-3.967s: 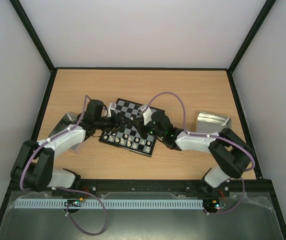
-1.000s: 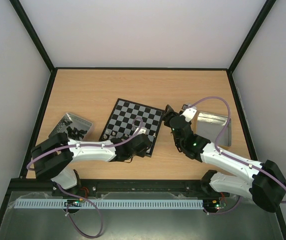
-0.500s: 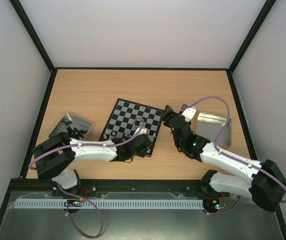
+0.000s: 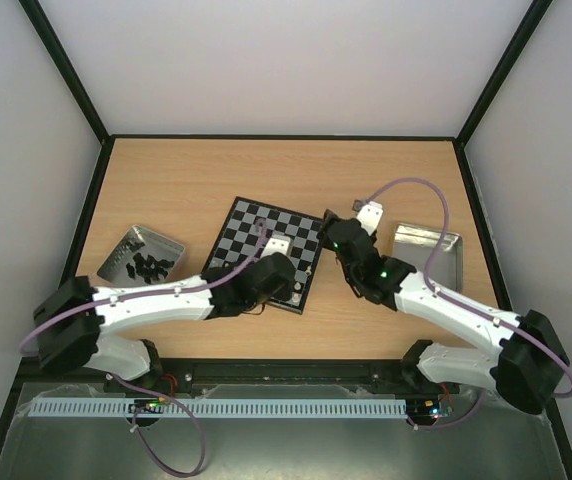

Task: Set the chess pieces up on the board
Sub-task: Place the chess piece on the chessboard, then pick up the chess piece from the chessboard.

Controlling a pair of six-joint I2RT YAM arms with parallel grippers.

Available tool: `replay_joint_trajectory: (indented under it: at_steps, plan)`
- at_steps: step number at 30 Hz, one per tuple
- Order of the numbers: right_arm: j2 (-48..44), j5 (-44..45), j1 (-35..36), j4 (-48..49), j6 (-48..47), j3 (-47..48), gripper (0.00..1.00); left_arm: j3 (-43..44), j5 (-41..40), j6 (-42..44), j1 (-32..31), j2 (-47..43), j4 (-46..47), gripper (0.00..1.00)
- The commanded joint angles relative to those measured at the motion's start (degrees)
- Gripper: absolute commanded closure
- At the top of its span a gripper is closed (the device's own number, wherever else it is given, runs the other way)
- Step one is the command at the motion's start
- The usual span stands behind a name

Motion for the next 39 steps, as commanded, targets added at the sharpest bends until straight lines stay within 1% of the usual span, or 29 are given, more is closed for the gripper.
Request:
replay_joint_trajectory:
  at_steps: [1,4,7,12,15,20,27,35,39]
  plan:
    - [4.78,-4.55,-0.34,-14.61,0.35,7.50,0.25,1.30,-2.17,1.03,2.80,-6.07,-2.08,0.64]
    - [8.09,-9.28,-0.29,-18.55,0.83,8.78,0.26,-0.33,-2.42,1.74,5.61,-10.80,-1.19,0.63]
    - [11.14,-15.29,-0.29,-19.94,1.76,8.35,0.29,-2.71,-3.08,2.21,8.60,-15.80,-0.14,0.59]
    - [18.13,-23.71,-0.28,-20.88,1.50,8.99,0.42,-5.66,-1.55,1.55,14.72,-21.97,-0.85,0.58]
    - [21.79,-26.48,-0.10,-21.29,1.11,9.63,0.46,-7.36,-0.37,1.42,17.17,-24.52,-0.69,0.56]
    - [25.24,-28.47,0.30,-21.25,0.87,10.57,0.50,-8.80,1.04,1.44,19.20,-26.42,-0.60,0.56]
    - [27.83,-27.60,1.49,-22.15,0.42,13.00,0.54,-9.62,2.01,1.73,20.10,-26.17,-0.13,0.55]
    - [29.38,-25.95,2.61,-23.96,0.88,14.28,0.68,-10.07,2.45,1.85,20.50,-26.47,0.03,0.55]
    - [29.75,-25.60,2.72,-24.01,1.32,14.37,0.71,-10.17,2.73,1.84,20.63,-26.45,0.20,0.55]
